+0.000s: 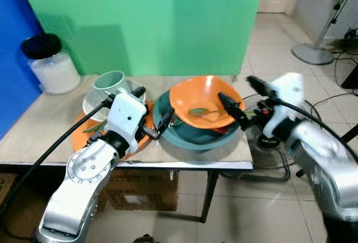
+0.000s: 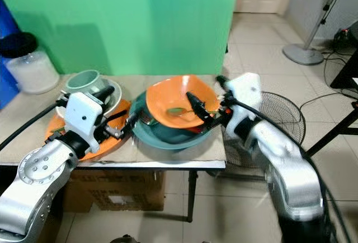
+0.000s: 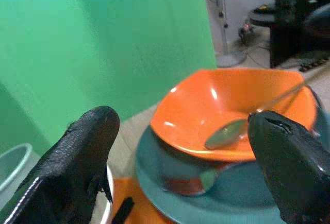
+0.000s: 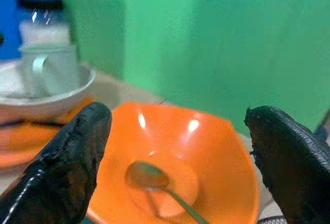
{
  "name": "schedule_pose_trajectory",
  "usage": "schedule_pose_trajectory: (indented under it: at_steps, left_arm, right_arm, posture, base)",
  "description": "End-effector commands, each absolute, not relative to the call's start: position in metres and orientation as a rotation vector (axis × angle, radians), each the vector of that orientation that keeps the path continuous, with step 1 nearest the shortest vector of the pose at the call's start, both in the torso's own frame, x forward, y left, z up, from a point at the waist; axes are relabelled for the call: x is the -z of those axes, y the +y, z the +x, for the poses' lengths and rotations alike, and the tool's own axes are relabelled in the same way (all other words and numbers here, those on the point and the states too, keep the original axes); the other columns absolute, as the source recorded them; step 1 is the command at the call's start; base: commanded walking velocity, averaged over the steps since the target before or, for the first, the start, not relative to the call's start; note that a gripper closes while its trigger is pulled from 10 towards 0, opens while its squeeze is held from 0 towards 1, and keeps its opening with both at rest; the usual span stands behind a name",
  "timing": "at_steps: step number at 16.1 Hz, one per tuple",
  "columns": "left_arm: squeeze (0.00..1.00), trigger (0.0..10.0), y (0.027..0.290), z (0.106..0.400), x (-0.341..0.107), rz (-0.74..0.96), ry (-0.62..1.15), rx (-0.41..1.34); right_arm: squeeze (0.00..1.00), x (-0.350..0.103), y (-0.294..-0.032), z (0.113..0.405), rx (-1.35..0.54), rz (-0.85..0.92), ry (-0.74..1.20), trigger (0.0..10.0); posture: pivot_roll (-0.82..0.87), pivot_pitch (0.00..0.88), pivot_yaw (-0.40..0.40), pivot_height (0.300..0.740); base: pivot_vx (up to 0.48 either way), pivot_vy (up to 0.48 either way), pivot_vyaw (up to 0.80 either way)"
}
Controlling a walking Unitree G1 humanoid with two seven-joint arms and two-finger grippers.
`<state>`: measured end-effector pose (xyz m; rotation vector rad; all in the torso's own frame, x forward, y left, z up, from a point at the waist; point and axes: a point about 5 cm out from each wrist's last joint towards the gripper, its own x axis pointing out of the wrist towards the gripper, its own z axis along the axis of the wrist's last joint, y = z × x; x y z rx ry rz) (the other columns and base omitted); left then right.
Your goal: Setting the table
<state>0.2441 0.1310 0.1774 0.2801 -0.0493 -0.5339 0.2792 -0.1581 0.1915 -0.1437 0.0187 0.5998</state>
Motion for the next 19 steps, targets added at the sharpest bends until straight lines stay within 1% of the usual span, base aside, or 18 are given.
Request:
schedule_pose_trajectory:
  at_steps: [1,2,3,4,6,7,8,9,11,13,14,15,16,17,18,19]
  left_arm:
    - [0.0,10.0,0.127,0.242,-0.177,0.299,-0.031,0.587]
    - [0.0,10.0,0.128,0.24,-0.175,0.309,-0.007,0.625]
    - [0.0,10.0,0.127,0.237,-0.173,0.321,0.025,0.688]
    - [0.0,10.0,0.126,0.235,-0.172,0.321,0.041,0.725]
    - [0.0,10.0,0.125,0.233,-0.172,0.319,0.058,0.764]
    - [0.0,10.0,0.124,0.231,-0.171,0.313,0.065,0.79]
    - [0.0,10.0,0.123,0.23,-0.171,0.304,0.07,0.806]
    - [0.0,10.0,0.122,0.228,-0.171,0.294,0.08,0.831]
    - [0.0,10.0,0.121,0.225,-0.171,0.293,0.09,0.856]
    - [0.0,10.0,0.121,0.225,-0.171,0.293,0.092,0.858]
    - [0.0,10.0,0.121,0.224,-0.171,0.291,0.093,0.86]
    - [0.0,10.0,0.12,0.223,-0.171,0.288,0.096,0.867]
    - [0.0,10.0,0.12,0.223,-0.171,0.286,0.097,0.869]
    - [0.0,10.0,0.12,0.222,-0.17,0.285,0.101,0.874]
    - [0.0,10.0,0.119,0.222,-0.17,0.284,0.105,0.878]
    - [0.0,10.0,0.119,0.222,-0.169,0.283,0.107,0.881]
  right_arm:
    - [1.0,-0.188,-0.156,0.286,-0.646,-0.185,0.071,10.0]
    - [1.0,-0.187,-0.154,0.296,-0.699,-0.218,0.107,10.0]
    - [1.0,-0.185,-0.153,0.312,-0.755,-0.29,0.161,10.0]
    - [1.0,-0.184,-0.152,0.322,-0.771,-0.322,0.191,10.0]
    - [1.0,-0.184,-0.15,0.337,-0.789,-0.332,0.225,10.0]
    - [0.97,-0.183,-0.147,0.347,-0.816,-0.324,0.271,10.0]
    - [0.53,-0.182,-0.146,0.352,-0.826,-0.328,0.296,10.0]
    - [0.0,-0.18,-0.144,0.361,-0.847,-0.353,0.347,10.0]
    - [0.0,-0.175,-0.145,0.373,-0.843,-0.397,0.446,10.0]
    - [0.0,-0.173,-0.146,0.376,-0.845,-0.4,0.496,10.0]
    - [0.0,-0.171,-0.148,0.376,-0.859,-0.419,0.526,9.7]
    - [0.0,-0.17,-0.151,0.376,-0.874,-0.425,0.552,6.5]
    - [0.0,-0.171,-0.152,0.376,-0.881,-0.425,0.559,4.8]
    - [0.0,-0.17,-0.155,0.377,-0.894,-0.443,0.581,3.9]
    - [0.0,-0.169,-0.159,0.377,-0.899,-0.465,0.608,3.6]
    - [0.0,-0.168,-0.161,0.378,-0.896,-0.476,0.628,2.9]
  posture:
    - [0.05,0.025,0.032,0.74]
    - [0.05,0.024,0.032,0.74]
    - [0.05,0.024,0.034,0.74]
    - [0.05,0.022,0.036,0.74]
    - [0.05,0.023,0.04,0.74]
    - [0.05,0.023,0.041,0.74]
    - [0.05,0.022,0.042,0.74]
    - [0.05,0.021,0.041,0.74]
    - [0.05,0.018,0.035,0.74]
    - [0.06,0.017,0.031,0.74]
    - [0.06,0.018,0.03,0.74]
    - [0.05,0.019,0.029,0.74]
    - [0.05,0.02,0.03,0.74]
    - [0.05,0.02,0.03,0.74]
    - [0.05,0.02,0.03,0.74]
    - [0.05,0.02,0.03,0.74]
  base:
    - [0.0,0.0,0.0]
    - [0.0,0.0,0.0]
    - [0.0,0.0,0.0]
    - [0.0,0.0,0.0]
    - [0.0,0.0,0.0]
    - [0.0,0.0,0.0]
    - [0.0,0.0,0.0]
    - [0.0,0.0,0.0]
    - [0.0,0.0,0.0]
    - [0.0,0.0,0.0]
    - [0.0,0.0,0.0]
    - [0.0,0.0,0.0]
    - [0.0,0.0,0.0]
    - [0.0,0.0,0.0]
    - [0.0,0.0,0.0]
    - [0.0,0.0,0.0]
